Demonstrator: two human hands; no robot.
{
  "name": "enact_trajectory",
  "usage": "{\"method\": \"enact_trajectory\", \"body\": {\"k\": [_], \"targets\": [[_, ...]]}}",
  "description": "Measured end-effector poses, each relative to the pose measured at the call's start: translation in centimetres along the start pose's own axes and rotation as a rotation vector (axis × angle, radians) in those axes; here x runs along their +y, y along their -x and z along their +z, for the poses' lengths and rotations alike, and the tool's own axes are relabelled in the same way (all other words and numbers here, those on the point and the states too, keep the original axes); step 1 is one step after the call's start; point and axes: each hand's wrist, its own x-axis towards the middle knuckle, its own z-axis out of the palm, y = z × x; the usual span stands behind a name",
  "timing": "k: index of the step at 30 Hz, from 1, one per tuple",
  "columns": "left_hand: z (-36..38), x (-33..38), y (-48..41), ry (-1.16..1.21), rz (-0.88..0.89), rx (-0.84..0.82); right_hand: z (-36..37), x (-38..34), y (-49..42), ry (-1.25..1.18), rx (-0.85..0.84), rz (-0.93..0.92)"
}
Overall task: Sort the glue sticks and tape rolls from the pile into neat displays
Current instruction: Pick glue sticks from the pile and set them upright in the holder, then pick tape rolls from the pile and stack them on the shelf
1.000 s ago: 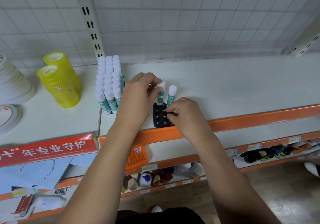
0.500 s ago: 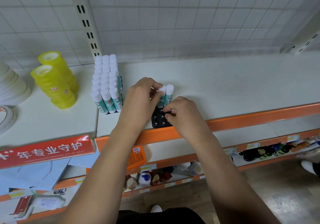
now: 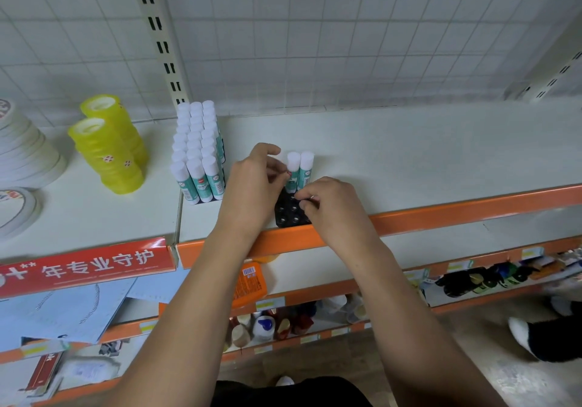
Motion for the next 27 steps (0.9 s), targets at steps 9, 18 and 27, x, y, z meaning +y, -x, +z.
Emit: {"method": "enact_trajectory", "body": {"k": [9, 18, 27], "targets": [[-5.3, -1.5, 3.4, -0.423, -0.006, -0.167, -0.2, -5.0, 1.0, 0.004, -0.009, -0.114], [-19.1, -6.6, 10.0, -0.476, -0.208, 0.065, 6.3, -18.0, 0.7, 0.011, -0.124, -0.359], [-34.8, -15.1, 18.8, -0.766, -0.426, 0.141, 18.3, -34.4, 3.5, 0.022, -0.309, -0.589]]}}
